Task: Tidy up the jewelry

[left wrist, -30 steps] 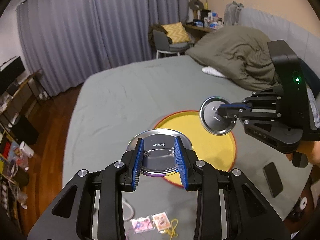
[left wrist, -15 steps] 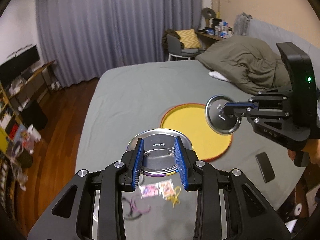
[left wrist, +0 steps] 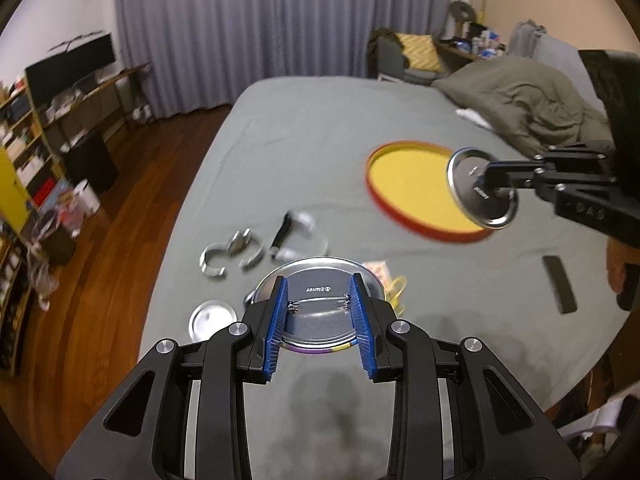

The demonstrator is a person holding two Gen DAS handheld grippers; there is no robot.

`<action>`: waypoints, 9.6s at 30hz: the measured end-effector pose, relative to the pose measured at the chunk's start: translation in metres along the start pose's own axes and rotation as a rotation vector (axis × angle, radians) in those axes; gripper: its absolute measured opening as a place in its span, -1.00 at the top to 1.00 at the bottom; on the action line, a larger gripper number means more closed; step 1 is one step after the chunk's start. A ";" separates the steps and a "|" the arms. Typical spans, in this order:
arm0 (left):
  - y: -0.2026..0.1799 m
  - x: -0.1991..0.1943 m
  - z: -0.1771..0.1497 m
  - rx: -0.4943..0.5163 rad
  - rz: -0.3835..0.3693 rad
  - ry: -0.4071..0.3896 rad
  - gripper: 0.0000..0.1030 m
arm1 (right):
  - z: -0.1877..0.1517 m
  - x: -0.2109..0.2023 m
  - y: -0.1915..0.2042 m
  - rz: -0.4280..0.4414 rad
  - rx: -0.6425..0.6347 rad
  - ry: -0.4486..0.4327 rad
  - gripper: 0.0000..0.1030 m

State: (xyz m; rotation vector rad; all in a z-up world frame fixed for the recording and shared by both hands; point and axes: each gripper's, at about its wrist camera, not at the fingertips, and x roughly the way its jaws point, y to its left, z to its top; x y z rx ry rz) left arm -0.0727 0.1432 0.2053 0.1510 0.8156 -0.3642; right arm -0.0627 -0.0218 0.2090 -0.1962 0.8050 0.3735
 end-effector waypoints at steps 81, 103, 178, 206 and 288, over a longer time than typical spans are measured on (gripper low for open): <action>0.043 0.146 -0.096 -0.321 0.167 0.029 -0.90 | -0.083 0.136 -0.004 0.044 0.123 0.134 -0.74; 0.020 0.182 -0.106 -0.248 0.297 0.057 -0.90 | -0.130 0.191 -0.027 0.011 0.100 0.099 -0.84; 0.019 0.182 -0.108 -0.234 0.327 0.059 -0.90 | -0.128 0.192 -0.024 0.007 0.099 0.095 -0.84; 0.019 0.182 -0.108 -0.235 0.327 0.059 -0.90 | -0.128 0.192 -0.024 0.007 0.099 0.095 -0.84; 0.016 0.185 -0.107 -0.233 0.327 0.058 -0.90 | -0.128 0.192 -0.024 0.007 0.099 0.095 -0.84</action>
